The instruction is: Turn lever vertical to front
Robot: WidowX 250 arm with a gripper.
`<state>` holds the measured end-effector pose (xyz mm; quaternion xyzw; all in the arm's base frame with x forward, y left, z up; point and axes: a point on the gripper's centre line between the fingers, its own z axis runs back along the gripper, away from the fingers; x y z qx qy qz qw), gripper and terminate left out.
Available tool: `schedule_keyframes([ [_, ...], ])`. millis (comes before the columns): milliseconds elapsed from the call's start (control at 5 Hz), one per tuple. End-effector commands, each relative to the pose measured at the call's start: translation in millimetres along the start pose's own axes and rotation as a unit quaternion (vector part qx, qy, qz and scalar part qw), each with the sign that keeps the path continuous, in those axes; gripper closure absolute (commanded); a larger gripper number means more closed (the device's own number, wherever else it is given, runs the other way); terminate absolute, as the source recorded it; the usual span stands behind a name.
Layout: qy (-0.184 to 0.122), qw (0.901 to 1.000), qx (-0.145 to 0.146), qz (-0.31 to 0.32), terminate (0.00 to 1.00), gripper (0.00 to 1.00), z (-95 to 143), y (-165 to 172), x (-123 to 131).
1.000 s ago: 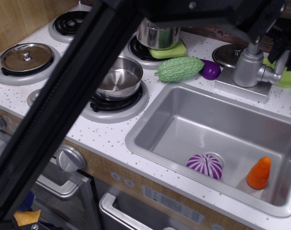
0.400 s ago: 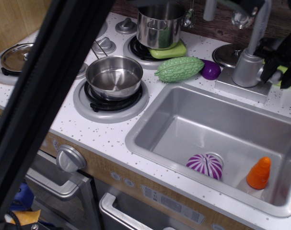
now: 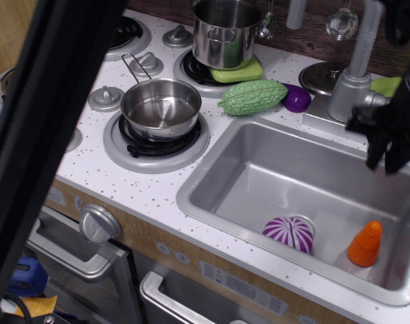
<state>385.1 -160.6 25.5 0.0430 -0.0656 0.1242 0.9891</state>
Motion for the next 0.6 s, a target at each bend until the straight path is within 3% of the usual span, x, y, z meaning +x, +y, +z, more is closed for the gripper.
schedule_keyframes([
  [0, -0.045, 0.9986, -0.029, 0.004, 0.00, 1.00, 33.7, 0.9, 14.7],
  [200, -0.042, 0.9990, -0.017, -0.002, 0.00, 1.00, 42.7, 1.2, 19.1],
  [400, -0.042, 0.9990, -0.017, -0.002, 1.00, 0.00, 42.7, 1.2, 19.1],
])
